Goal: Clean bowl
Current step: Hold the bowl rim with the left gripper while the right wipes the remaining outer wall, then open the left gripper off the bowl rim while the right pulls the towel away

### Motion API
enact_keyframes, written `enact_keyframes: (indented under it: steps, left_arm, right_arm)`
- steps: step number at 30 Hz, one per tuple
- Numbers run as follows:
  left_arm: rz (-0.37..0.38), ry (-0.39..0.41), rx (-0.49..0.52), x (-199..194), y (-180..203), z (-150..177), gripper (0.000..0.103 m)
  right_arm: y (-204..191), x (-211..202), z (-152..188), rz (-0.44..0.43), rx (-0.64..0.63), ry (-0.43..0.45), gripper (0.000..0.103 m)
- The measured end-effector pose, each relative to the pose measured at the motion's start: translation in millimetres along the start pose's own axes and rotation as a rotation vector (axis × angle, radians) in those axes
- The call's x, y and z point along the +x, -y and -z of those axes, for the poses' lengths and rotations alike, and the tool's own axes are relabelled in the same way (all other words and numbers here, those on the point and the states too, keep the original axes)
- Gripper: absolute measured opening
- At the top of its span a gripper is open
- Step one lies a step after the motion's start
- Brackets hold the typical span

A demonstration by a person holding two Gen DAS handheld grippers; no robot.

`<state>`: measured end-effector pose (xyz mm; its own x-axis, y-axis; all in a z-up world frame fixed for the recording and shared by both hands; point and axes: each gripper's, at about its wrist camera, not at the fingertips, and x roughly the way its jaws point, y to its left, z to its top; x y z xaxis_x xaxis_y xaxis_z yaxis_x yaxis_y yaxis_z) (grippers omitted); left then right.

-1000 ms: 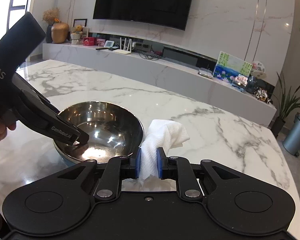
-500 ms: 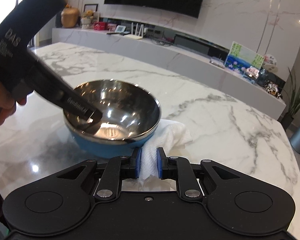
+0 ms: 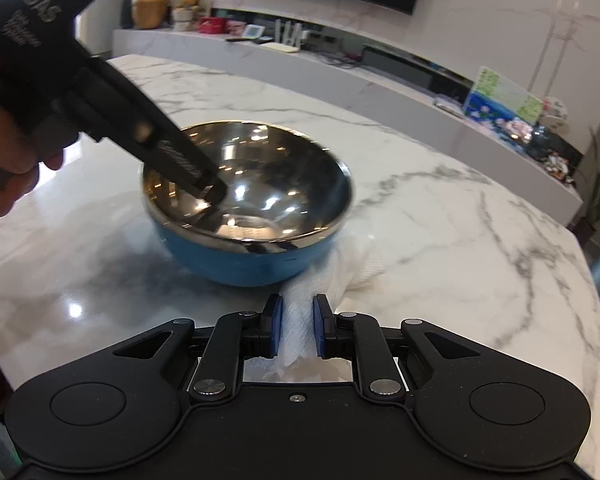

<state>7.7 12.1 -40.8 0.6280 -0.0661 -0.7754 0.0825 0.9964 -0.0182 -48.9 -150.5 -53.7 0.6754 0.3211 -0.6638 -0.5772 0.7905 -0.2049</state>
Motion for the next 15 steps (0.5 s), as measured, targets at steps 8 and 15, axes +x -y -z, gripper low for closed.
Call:
enact_keyframes:
  steps: [8, 15]
  left_arm:
    - [0.018, 0.068, -0.073, -7.9, -8.8, -4.7, 0.061]
    - [0.032, 0.083, -0.104, -10.1, -12.8, -6.1, 0.066]
  right_arm:
    - [27.2, 0.2, -0.7, 0.114, 0.129, -0.004, 0.014]
    - [44.1, 11.5, 3.9, 0.139, 0.220, -0.056, 0.015]
